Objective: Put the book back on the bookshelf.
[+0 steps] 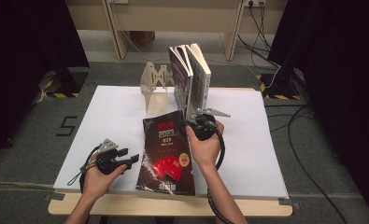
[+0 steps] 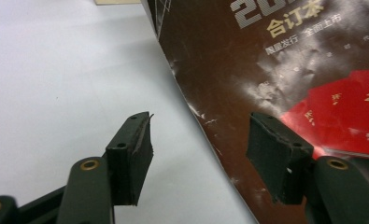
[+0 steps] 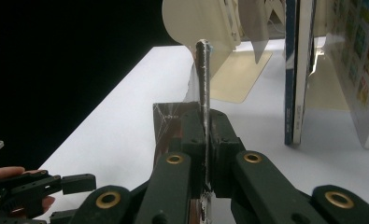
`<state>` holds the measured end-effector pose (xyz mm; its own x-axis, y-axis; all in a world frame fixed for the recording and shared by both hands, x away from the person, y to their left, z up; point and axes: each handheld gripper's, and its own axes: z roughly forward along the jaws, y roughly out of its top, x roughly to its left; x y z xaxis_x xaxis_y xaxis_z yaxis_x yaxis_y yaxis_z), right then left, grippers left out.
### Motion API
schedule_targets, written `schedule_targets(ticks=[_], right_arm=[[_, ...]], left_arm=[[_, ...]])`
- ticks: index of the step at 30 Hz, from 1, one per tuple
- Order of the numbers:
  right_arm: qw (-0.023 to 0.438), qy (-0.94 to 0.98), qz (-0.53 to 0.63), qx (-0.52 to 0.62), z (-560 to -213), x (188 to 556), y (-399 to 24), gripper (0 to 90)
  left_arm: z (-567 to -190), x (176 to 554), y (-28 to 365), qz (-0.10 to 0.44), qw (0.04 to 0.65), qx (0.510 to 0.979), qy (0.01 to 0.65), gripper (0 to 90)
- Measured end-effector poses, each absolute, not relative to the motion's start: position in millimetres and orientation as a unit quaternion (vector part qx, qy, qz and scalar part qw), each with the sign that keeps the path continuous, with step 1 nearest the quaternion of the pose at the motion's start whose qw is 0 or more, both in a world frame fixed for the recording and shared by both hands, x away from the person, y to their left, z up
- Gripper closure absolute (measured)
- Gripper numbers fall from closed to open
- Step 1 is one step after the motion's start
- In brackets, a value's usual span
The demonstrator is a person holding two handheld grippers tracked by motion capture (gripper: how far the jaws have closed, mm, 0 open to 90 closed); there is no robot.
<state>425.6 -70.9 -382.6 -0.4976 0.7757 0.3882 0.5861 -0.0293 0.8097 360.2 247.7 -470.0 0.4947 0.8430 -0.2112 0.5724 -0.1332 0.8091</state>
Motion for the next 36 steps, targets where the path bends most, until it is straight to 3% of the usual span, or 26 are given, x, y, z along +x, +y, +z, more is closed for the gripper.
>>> schedule_targets(ticks=[13,22,36], right_arm=[[0.12,0.69,0.531,0.476,-358.4,434.9,-57.7,87.3],[0.166,0.676,0.543,0.47,-339.7,442.7,-43.3,87.3],[0.188,0.665,0.548,0.471,-331.1,459.4,-29.5,87.3]], left_arm=[[-449.4,367.7,242.1,0.167,0.473,0.729,0.466,40.9],[-425.5,376.9,231.1,0.178,0.49,0.727,0.446,40.0],[-401.1,393.0,217.5,0.175,0.511,0.716,0.443,39.3]])
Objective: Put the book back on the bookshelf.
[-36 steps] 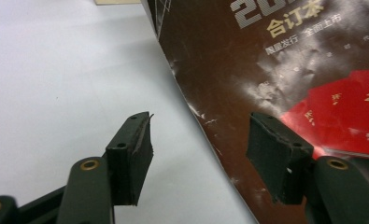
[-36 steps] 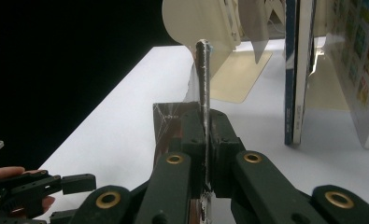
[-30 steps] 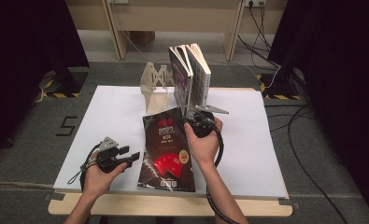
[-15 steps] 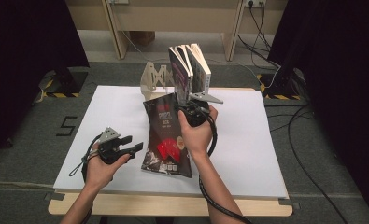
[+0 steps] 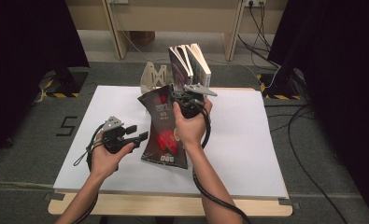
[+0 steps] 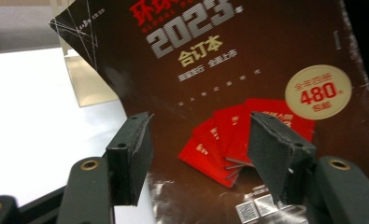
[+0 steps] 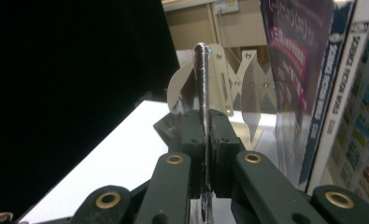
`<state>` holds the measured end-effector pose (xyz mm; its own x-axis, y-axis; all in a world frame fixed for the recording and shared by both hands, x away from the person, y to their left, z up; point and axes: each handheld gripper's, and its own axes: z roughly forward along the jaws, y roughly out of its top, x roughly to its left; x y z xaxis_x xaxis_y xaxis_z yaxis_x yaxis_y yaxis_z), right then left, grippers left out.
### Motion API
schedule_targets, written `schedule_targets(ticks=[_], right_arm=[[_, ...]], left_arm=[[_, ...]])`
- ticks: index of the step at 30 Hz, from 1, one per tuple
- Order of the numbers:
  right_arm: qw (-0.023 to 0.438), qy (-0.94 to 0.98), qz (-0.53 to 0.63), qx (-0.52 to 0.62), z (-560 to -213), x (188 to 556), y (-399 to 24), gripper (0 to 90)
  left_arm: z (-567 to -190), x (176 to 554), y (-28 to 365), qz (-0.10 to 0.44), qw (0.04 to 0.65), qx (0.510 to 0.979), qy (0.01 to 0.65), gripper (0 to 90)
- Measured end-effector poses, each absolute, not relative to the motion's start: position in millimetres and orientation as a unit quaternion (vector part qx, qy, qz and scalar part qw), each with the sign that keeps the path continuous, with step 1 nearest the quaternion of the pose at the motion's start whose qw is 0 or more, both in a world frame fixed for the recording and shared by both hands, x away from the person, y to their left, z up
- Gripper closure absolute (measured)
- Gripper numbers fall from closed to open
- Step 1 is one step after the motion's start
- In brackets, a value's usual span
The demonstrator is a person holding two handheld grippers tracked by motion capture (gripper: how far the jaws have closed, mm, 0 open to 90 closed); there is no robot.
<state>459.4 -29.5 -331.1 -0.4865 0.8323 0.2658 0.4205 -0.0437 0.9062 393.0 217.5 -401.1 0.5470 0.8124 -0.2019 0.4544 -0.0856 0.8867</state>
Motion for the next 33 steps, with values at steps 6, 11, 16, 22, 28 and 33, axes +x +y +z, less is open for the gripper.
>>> schedule_targets(ticks=[6,11,16,22,28,33], right_arm=[[0.203,0.652,0.556,0.474,-327.7,461.8,-20.7,87.2],[0.209,0.648,0.557,0.476,-326.1,464.3,-15.0,87.2],[0.223,0.644,0.557,0.475,-324.0,465.4,-11.8,87.2],[0.226,0.641,0.556,0.479,-324.6,467.1,-10.3,87.2],[0.224,0.643,0.553,0.479,-326.6,468.0,-8.9,87.0],[0.222,0.645,0.552,0.479,-326.7,467.4,-10.2,86.9]], left_arm=[[-387.8,398.5,209.4,0.175,0.518,0.717,0.432,39.2],[-375.0,404.7,203.2,0.181,0.519,0.721,0.422,39.2],[-367.1,408.8,199.0,0.183,0.521,0.722,0.417,38.2],[-364.3,412.0,196.3,0.178,0.526,0.721,0.415,36.3],[-354.9,418.5,181.7,0.178,0.52,0.731,0.403,35.6],[-351.1,424.6,170.6,0.174,0.514,0.738,0.402,35.1]])
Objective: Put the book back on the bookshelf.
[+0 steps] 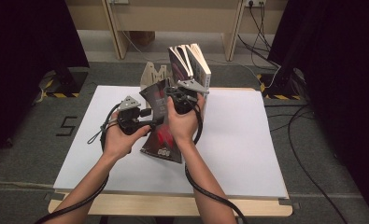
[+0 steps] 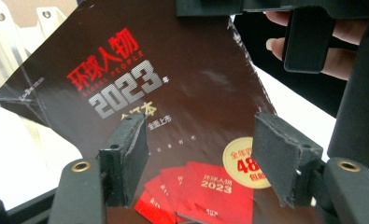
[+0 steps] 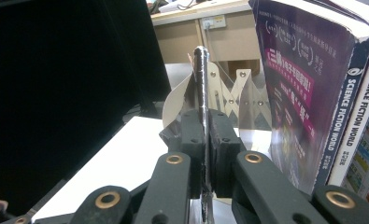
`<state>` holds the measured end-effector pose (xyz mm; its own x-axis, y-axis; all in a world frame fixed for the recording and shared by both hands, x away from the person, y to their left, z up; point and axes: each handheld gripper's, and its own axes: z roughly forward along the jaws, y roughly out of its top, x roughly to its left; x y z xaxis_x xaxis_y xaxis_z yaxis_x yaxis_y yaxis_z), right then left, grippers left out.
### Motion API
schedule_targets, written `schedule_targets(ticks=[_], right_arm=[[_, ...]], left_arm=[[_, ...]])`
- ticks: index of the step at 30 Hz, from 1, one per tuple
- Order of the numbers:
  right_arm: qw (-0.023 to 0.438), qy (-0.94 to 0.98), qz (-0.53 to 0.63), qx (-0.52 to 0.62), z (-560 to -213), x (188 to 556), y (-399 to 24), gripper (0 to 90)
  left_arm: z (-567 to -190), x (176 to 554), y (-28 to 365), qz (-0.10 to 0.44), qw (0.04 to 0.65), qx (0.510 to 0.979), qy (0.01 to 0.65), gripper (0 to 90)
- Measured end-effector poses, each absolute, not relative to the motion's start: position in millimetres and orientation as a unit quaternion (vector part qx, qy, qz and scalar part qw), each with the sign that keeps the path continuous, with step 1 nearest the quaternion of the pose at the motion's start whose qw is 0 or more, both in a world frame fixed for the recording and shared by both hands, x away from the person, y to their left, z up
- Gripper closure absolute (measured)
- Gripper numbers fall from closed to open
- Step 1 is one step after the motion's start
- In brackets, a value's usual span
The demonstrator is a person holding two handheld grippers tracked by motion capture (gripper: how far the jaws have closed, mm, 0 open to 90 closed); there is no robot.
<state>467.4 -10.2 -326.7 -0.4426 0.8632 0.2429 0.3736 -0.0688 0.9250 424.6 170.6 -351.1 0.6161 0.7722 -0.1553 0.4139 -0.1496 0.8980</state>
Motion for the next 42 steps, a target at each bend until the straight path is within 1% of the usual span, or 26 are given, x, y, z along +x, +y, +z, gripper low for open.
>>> schedule_targets(ticks=[3,11,14,24,39,42], right_arm=[[0.221,0.648,0.551,0.478,-327.1,467.1,-10.7,86.9],[0.217,0.652,0.545,0.481,-327.6,468.2,-13.6,86.8],[0.212,0.653,0.545,0.48,-326.5,468.3,-13.4,86.7],[0.207,0.658,0.539,0.483,-327.4,468.7,-12.5,86.2],[0.211,0.661,0.539,0.478,-323.5,464.1,-10.7,85.5],[0.216,0.663,0.537,0.475,-323.2,461.9,-9.7,85.4]], left_arm=[[-350.7,427.5,163.2,0.161,0.517,0.74,0.4,34.2],[-347.9,431.0,146.6,0.163,0.514,0.745,0.394,33.2],[-348.4,432.0,141.7,0.154,0.516,0.745,0.393,33.1],[-352.6,438.3,132.2,0.15,0.507,0.75,0.398,32.9],[-363.1,440.4,116.1,0.179,0.5,0.735,0.422,34.0],[-365.7,439.3,113.5,0.193,0.496,0.729,0.43,31.8]])
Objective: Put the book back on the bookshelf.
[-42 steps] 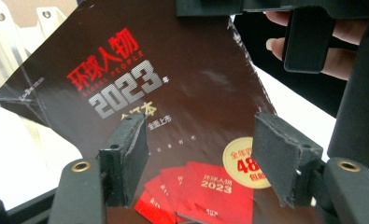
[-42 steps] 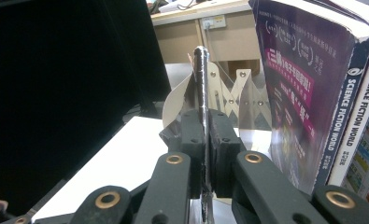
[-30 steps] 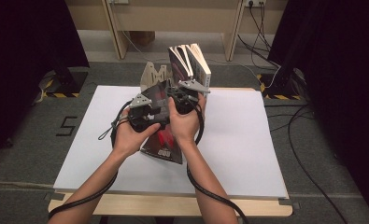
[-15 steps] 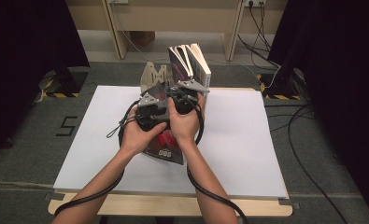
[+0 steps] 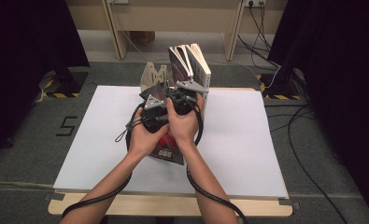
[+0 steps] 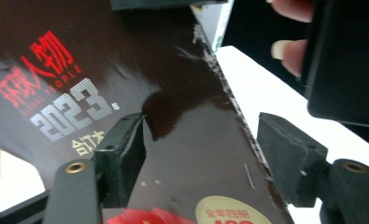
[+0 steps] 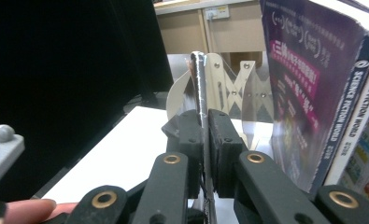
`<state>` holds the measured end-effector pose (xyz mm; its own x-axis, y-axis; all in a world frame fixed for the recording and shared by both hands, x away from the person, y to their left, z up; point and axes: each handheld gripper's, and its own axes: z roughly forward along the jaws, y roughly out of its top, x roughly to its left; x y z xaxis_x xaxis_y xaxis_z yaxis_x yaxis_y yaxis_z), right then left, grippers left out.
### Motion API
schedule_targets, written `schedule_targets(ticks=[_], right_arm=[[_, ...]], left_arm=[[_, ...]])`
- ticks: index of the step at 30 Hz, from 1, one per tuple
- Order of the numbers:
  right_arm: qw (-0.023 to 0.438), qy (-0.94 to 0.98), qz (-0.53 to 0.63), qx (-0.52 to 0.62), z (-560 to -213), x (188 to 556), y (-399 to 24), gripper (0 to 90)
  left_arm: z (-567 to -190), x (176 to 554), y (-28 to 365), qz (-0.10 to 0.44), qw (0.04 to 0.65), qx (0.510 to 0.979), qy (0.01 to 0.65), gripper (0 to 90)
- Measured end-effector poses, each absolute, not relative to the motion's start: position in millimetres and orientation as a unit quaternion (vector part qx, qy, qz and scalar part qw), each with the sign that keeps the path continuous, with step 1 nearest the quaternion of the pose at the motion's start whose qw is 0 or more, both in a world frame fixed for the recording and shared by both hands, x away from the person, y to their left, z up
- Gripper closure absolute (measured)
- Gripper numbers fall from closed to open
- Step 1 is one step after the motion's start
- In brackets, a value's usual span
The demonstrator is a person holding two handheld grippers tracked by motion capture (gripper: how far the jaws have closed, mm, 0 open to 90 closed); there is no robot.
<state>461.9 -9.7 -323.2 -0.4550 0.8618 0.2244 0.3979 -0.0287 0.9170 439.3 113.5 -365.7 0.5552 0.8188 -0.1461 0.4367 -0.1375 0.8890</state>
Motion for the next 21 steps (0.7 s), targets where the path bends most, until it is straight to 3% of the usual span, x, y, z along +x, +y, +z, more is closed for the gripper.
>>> schedule_targets(ticks=[8,17,21], right_arm=[[0.22,0.652,0.543,0.481,-321.3,458.4,-9.5,85.4],[0.219,0.655,0.541,0.48,-319.1,456.8,-14.3,86.6],[0.209,0.655,0.544,0.481,-320.6,457.1,-13.4,86.9]], left_arm=[[-364.7,439.3,110.8,0.196,0.495,0.721,0.443,33.5],[-372.4,435.4,118.4,0.201,0.484,0.732,0.435,59.0],[-373.1,433.1,117.2,0.212,0.48,0.729,0.439,59.0]])
